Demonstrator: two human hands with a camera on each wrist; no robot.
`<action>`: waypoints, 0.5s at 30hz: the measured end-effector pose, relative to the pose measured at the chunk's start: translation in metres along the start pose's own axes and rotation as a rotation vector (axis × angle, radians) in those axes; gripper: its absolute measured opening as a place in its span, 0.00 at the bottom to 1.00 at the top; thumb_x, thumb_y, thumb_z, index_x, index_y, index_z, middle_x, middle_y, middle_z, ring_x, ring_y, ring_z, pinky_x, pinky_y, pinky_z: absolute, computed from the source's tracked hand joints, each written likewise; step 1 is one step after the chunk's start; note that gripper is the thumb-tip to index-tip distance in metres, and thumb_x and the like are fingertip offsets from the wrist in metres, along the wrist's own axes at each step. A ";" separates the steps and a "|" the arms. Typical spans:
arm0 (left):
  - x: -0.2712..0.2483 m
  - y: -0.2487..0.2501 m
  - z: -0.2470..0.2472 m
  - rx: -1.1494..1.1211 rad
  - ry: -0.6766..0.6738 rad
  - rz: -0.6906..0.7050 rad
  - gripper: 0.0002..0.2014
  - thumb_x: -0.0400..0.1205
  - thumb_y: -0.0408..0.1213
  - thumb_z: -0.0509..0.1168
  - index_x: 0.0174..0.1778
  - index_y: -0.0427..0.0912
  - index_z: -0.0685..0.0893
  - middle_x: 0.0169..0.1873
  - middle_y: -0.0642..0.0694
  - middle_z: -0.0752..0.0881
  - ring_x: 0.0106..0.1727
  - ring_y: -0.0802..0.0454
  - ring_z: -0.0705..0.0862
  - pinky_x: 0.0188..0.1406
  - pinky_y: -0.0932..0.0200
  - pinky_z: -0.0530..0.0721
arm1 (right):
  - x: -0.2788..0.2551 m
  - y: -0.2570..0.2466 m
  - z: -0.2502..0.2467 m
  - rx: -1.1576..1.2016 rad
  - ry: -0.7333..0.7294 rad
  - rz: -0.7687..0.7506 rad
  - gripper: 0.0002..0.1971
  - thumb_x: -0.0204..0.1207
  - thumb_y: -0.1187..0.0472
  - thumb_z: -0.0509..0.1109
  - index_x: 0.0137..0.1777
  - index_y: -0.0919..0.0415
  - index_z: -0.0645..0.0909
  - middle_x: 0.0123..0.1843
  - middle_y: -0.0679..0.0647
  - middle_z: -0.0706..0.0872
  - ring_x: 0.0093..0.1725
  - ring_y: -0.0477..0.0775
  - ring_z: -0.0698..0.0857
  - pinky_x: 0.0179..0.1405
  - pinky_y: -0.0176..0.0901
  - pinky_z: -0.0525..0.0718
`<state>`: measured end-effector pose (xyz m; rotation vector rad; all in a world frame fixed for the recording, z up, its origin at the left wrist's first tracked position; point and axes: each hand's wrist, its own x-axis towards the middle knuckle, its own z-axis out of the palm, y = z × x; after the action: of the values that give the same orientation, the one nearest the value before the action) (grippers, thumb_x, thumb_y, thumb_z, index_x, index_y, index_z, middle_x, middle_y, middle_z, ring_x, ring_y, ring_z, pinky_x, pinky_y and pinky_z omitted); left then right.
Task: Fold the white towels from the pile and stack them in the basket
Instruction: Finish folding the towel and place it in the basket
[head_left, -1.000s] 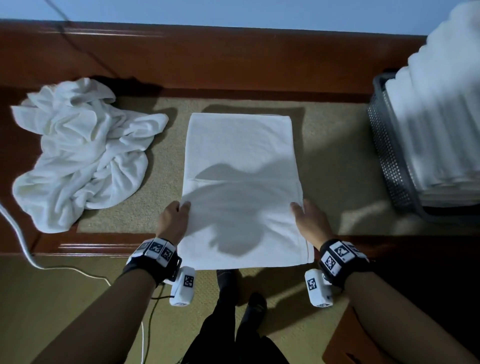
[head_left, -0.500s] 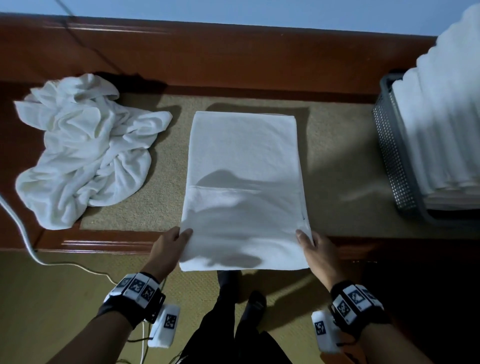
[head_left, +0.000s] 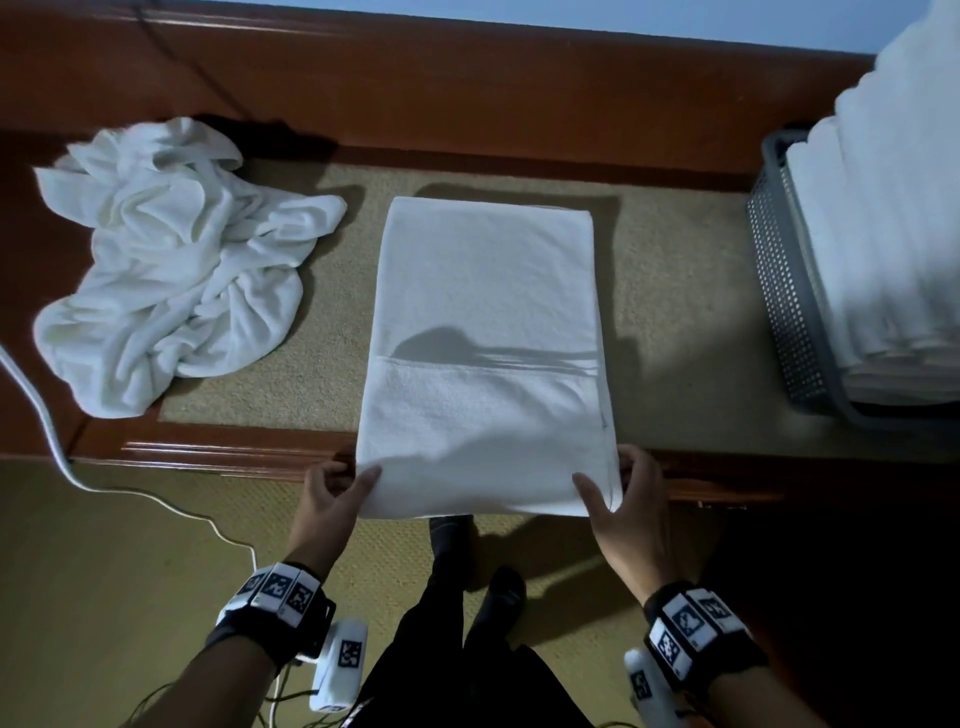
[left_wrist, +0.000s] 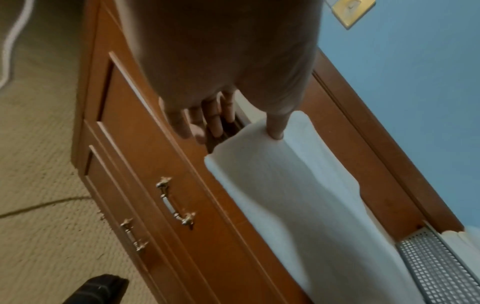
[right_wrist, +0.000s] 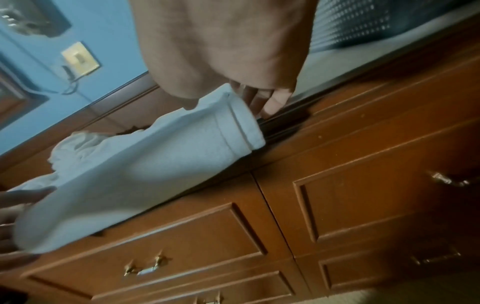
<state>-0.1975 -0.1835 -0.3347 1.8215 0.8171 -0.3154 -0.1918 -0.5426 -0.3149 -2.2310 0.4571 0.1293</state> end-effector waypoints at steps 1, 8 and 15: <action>-0.001 -0.004 0.000 -0.005 -0.038 -0.017 0.39 0.67 0.70 0.75 0.64 0.44 0.82 0.55 0.46 0.89 0.57 0.47 0.88 0.56 0.46 0.86 | -0.003 0.006 0.002 -0.006 -0.010 0.016 0.24 0.76 0.45 0.80 0.66 0.44 0.72 0.61 0.44 0.77 0.60 0.47 0.79 0.59 0.46 0.81; 0.000 -0.008 0.001 -0.107 -0.185 -0.038 0.38 0.63 0.65 0.79 0.61 0.45 0.82 0.57 0.43 0.91 0.59 0.41 0.91 0.61 0.37 0.89 | -0.001 0.030 0.013 0.523 -0.129 0.473 0.33 0.66 0.36 0.84 0.64 0.54 0.79 0.63 0.55 0.87 0.62 0.55 0.88 0.65 0.57 0.87; -0.018 0.016 -0.012 -0.094 -0.165 0.027 0.26 0.78 0.49 0.79 0.62 0.43 0.75 0.48 0.33 0.90 0.38 0.37 0.91 0.35 0.44 0.88 | 0.003 0.010 -0.022 0.351 -0.127 0.289 0.13 0.83 0.54 0.76 0.57 0.59 0.76 0.53 0.65 0.86 0.45 0.58 0.86 0.36 0.48 0.84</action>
<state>-0.2017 -0.1828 -0.3084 1.6934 0.6805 -0.3978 -0.1938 -0.5666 -0.3088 -1.7941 0.6749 0.3152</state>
